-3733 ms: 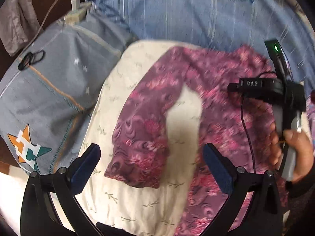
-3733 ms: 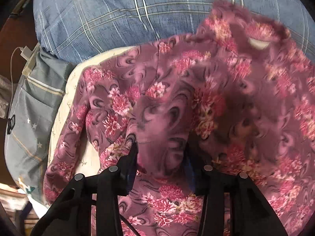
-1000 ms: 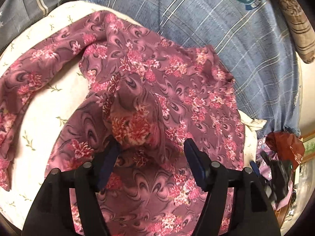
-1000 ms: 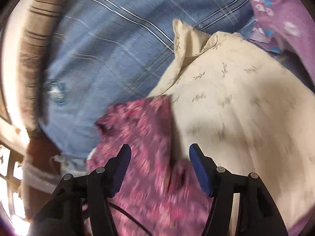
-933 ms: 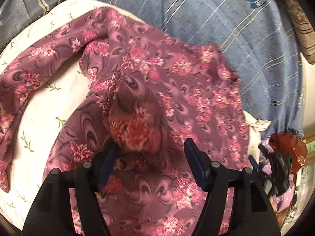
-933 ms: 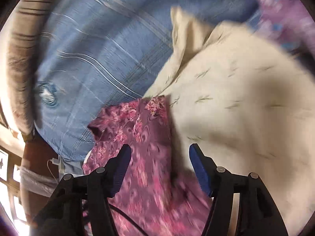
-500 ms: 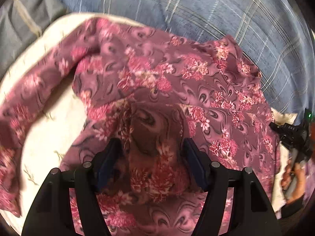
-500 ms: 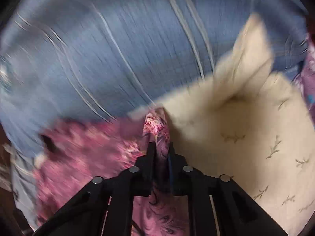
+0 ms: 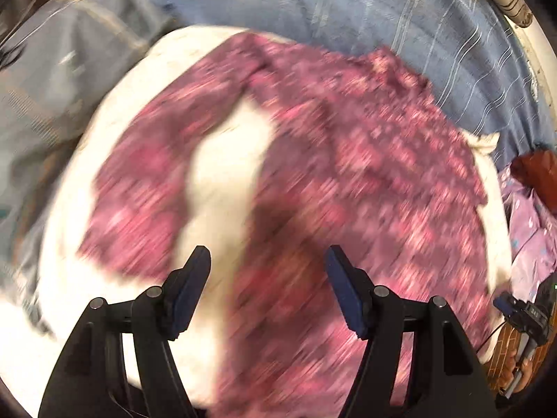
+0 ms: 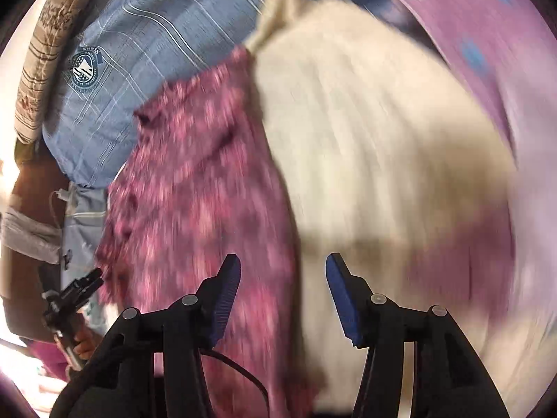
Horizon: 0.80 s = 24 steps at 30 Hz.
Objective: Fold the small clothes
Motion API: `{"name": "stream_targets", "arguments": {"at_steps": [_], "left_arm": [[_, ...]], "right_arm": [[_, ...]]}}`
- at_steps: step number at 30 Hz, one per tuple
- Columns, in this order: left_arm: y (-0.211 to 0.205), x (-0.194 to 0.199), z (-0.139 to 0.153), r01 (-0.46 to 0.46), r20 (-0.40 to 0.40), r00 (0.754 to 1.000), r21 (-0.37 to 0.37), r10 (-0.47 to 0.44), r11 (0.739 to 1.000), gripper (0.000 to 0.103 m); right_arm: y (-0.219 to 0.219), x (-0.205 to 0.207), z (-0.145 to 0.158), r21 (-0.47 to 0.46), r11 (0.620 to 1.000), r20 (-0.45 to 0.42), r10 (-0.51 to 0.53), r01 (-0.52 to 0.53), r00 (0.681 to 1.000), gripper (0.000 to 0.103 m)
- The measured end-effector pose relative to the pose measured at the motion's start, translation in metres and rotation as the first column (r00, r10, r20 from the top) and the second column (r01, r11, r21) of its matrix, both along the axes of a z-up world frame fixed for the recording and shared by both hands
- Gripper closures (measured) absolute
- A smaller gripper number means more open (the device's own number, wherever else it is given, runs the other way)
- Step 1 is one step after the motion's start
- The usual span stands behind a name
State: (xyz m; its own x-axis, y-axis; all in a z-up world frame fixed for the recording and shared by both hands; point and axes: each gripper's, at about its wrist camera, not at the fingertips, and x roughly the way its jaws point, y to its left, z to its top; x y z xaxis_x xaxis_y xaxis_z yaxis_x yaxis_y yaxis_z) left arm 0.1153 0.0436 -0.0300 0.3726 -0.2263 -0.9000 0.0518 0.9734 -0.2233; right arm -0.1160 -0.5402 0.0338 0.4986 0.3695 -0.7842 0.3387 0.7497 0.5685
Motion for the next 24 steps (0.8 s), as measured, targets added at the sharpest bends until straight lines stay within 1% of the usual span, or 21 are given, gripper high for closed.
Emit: {"name": "stream_targets", "arguments": {"at_steps": [1, 3, 4, 5, 6, 7, 9, 10, 11, 12, 13, 14, 15, 16, 17, 19, 20, 21, 22, 23, 24], "left_arm": [[0.012, -0.012, -0.003, -0.010, -0.019, 1.000, -0.006, 0.010, 1.000, 0.035], [0.032, -0.030, -0.012, -0.039, -0.060, 0.998, -0.048, 0.037, 0.998, 0.035], [0.039, -0.039, -0.017, -0.047, -0.084, 0.996, -0.073, 0.041, 0.996, 0.034], [0.043, -0.047, -0.023, -0.045, -0.106, 0.994, -0.098, 0.034, 0.994, 0.031], [0.042, -0.054, -0.029, -0.028, -0.128, 0.992, -0.113, 0.014, 0.993, 0.030], [0.038, -0.059, -0.036, -0.017, -0.145, 0.989, -0.117, 0.000, 0.993, 0.030], [0.024, -0.067, -0.055, 0.032, -0.189, 0.980, -0.123, -0.055, 0.992, 0.030], [0.019, -0.070, -0.060, 0.046, -0.203, 0.977, -0.125, -0.071, 0.991, 0.030], [0.014, -0.073, -0.062, 0.059, -0.196, 0.977, -0.111, -0.080, 0.992, 0.030], [0.009, -0.078, -0.058, 0.073, -0.159, 0.984, -0.077, -0.084, 0.994, 0.030], [0.004, -0.080, -0.054, 0.092, -0.135, 0.986, -0.061, -0.099, 0.994, 0.030], [0.001, -0.082, -0.051, 0.108, -0.115, 0.987, -0.049, -0.113, 0.993, 0.030], [-0.001, -0.082, -0.049, 0.109, -0.104, 0.988, -0.020, -0.111, 0.994, 0.030], [-0.003, -0.080, -0.051, 0.105, -0.106, 0.989, 0.011, -0.103, 0.994, 0.030], [-0.004, -0.077, -0.056, 0.100, -0.121, 0.988, 0.038, -0.095, 0.994, 0.030], [-0.005, -0.075, -0.058, 0.087, -0.121, 0.989, 0.043, -0.081, 0.995, 0.030], [-0.006, -0.076, -0.057, 0.090, -0.114, 0.990, 0.053, -0.084, 0.994, 0.030], [-0.009, -0.076, -0.056, 0.102, -0.114, 0.989, 0.065, -0.094, 0.993, 0.030], [-0.009, -0.076, -0.056, 0.109, -0.117, 0.988, 0.064, -0.101, 0.992, 0.030], [-0.006, -0.077, -0.054, 0.114, -0.118, 0.987, 0.046, -0.108, 0.992, 0.030], [0.001, -0.077, -0.051, 0.119, -0.114, 0.986, 0.007, -0.117, 0.993, 0.030]], "right_arm": [[0.002, -0.007, -0.002, 0.017, 1.000, -0.002, 0.002, -0.002, 1.000, 0.050], [0.011, -0.028, -0.008, 0.048, 0.999, 0.013, 0.000, -0.001, 1.000, 0.050], [0.012, -0.025, -0.010, 0.062, 0.998, 0.013, 0.010, -0.010, 1.000, 0.050], [0.019, -0.031, -0.013, 0.081, 0.996, 0.015, 0.024, -0.026, 1.000, 0.050], [0.012, -0.036, -0.017, 0.087, 0.996, 0.014, 0.030, -0.031, 0.999, 0.050], [0.016, -0.039, -0.020, 0.093, 0.995, 0.009, 0.042, -0.043, 0.999, 0.049], [0.010, -0.039, -0.030, 0.109, 0.991, -0.015, 0.080, -0.078, 0.997, 0.048], [0.014, -0.033, -0.035, 0.096, 0.992, -0.019, 0.082, -0.080, 0.996, 0.047], [0.018, -0.024, -0.039, 0.079, 0.992, -0.015, 0.100, -0.098, 0.995, 0.053], [0.023, -0.015, -0.039, 0.064, 0.992, -0.008, 0.111, -0.111, 0.994, 0.069], [0.023, -0.018, -0.032, 0.043, 0.992, 0.015, 0.120, -0.120, 0.993, 0.095], [0.018, -0.027, -0.017, 0.031, 0.994, 0.065, 0.107, -0.109, 0.992, 0.095], [0.014, -0.034, -0.006, 0.012, 0.996, 0.093, 0.088, -0.089, 0.992, 0.095], [0.006, -0.043, 0.005, -0.021, 0.998, 0.113, 0.064, -0.062, 0.991, 0.095], [-0.001, -0.046, 0.005, -0.023, 0.999, 0.106, 0.048, -0.045, 0.993, 0.094], [-0.014, -0.047, -0.013, -0.053, 0.999, 0.008, -0.005, 0.005, 1.000, 0.092], [-0.023, -0.045, -0.033, -0.109, 0.993, -0.085, -0.049, 0.040, 0.995, 0.090], [-0.026, -0.044, -0.044, -0.126, 0.991, -0.125, -0.070, 0.054, 0.990, 0.088], [-0.030, -0.045, -0.055, -0.104, 0.992, -0.151, -0.088, 0.072, 0.985, 0.088], [-0.033, -0.046, -0.054, -0.079, 0.992, -0.141, -0.107, 0.096, 0.984, 0.088], [-0.033, -0.045, -0.046, -0.086, 0.991, -0.116, -0.116, 0.106, 0.986, 0.088]]}}
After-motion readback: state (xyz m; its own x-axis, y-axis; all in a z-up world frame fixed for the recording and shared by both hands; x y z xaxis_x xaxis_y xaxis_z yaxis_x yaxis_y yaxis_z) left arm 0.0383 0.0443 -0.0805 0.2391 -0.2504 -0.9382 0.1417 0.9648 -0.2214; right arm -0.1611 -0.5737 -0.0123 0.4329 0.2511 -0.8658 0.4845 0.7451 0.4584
